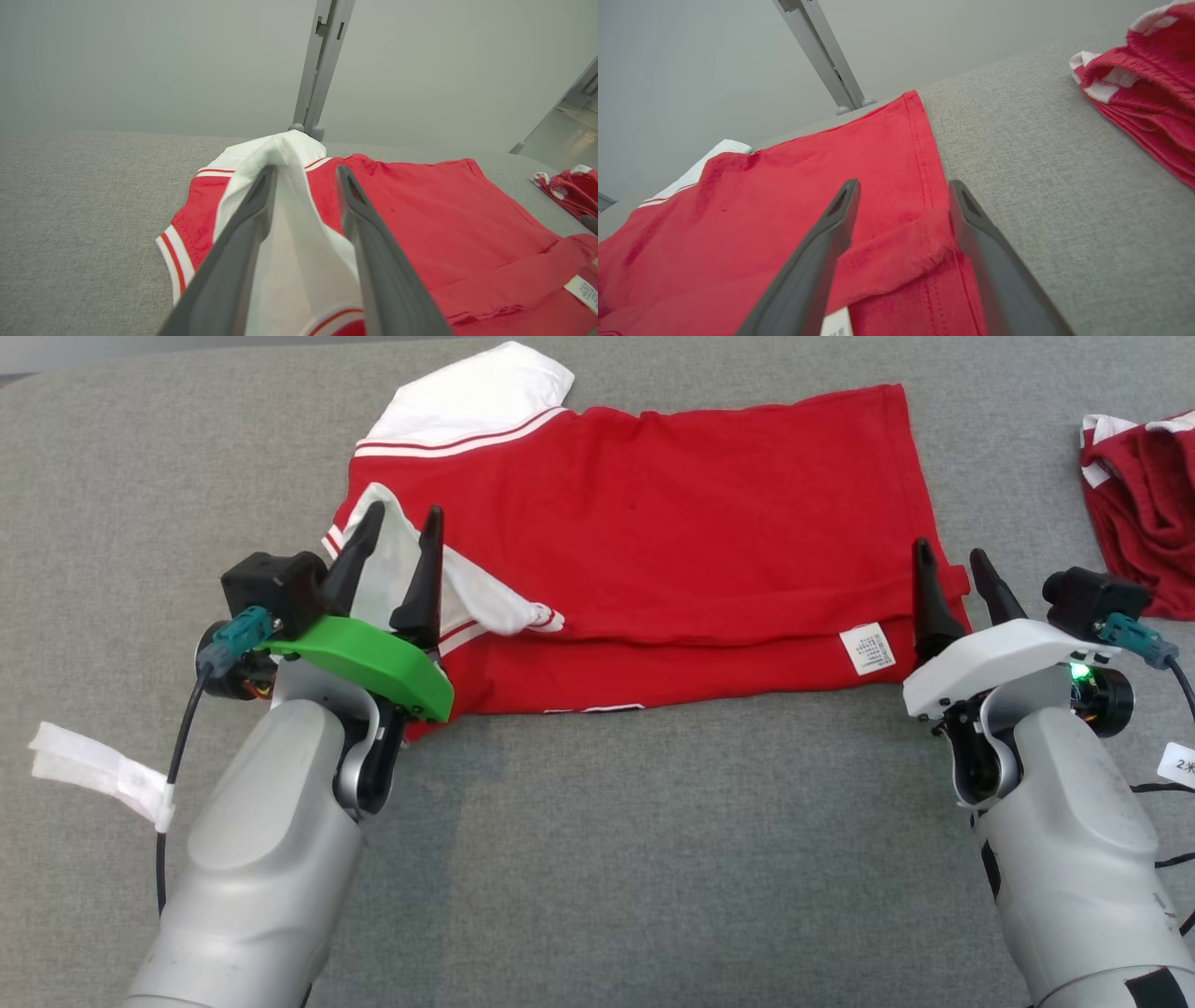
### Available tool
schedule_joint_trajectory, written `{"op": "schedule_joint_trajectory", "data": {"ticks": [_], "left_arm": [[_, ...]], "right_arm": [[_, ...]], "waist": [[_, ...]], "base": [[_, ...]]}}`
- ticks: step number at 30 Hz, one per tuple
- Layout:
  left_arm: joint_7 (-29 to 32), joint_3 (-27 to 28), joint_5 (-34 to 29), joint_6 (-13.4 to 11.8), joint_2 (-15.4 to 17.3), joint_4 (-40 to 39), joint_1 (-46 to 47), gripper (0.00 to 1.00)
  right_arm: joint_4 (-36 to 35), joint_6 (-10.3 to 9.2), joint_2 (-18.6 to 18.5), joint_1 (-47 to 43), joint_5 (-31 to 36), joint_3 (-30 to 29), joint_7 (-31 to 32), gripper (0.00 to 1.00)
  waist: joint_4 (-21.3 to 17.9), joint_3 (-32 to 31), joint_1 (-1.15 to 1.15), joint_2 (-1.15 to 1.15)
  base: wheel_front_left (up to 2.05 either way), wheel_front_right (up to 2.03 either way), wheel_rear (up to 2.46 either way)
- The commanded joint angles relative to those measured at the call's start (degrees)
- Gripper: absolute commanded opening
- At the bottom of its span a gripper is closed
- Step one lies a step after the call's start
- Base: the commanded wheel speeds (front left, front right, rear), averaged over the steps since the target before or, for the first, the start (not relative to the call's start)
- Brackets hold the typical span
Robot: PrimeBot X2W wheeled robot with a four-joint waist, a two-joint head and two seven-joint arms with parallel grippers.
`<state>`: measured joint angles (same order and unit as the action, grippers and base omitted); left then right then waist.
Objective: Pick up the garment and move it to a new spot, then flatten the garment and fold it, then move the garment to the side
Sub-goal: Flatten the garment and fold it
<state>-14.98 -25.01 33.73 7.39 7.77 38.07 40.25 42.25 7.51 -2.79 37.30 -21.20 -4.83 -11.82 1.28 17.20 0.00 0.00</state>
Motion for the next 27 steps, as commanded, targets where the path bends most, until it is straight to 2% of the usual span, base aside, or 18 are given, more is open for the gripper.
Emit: {"op": "schedule_joint_trajectory", "data": {"ticks": [1, 7, 14, 21, 27], "left_arm": [[-0.2, 0.2, 0.3, 0.2, 0.4, 0.4, 1.0, 1.00], [-0.2, 0.9, 0.6, 0.2, 1.3, 0.1, 1.0, 1.00], [-0.2, 0.6, 2.3, 0.2, 2.9, -3.4, -3.6, 1.00], [-0.2, 1.1, 5.1, 0.2, 5.6, -6.3, -13.0, 1.00], [2.9, 2.4, 9.3, -1.3, 6.4, -8.3, -21.2, 1.00]], "right_arm": [[0.2, -0.04, -0.2, 0.7, 0.7, 0.3, -0.9, 1.00], [-1.8, -0.04, -0.2, 0.6, 4.7, 0.5, -2.5, 1.00], [-6.8, -0.04, -0.2, -2.8, 10.6, -0.2, -3.0, 1.00], [-12.9, -0.05, -0.2, -9.8, 14.8, -2.3, -1.0, 1.00], [-18.1, -0.05, -0.2, -16.7, 14.4, -3.5, 2.3, 1.00]], "waist": [[0.0, 0.0, 0.00, 0.00], [-0.2, -0.2, 0.00, 0.00], [0.2, -1.9, 0.00, 0.00], [1.4, -5.1, 0.00, 0.00], [1.8, -7.0, 0.00, 0.00]], "base": [[0.00, 0.00, 0.00], [0.00, 0.00, 0.00], [0.00, 0.00, 0.00], [0.00, 0.00, 0.00], [0.00, 0.00, 0.00]]}}
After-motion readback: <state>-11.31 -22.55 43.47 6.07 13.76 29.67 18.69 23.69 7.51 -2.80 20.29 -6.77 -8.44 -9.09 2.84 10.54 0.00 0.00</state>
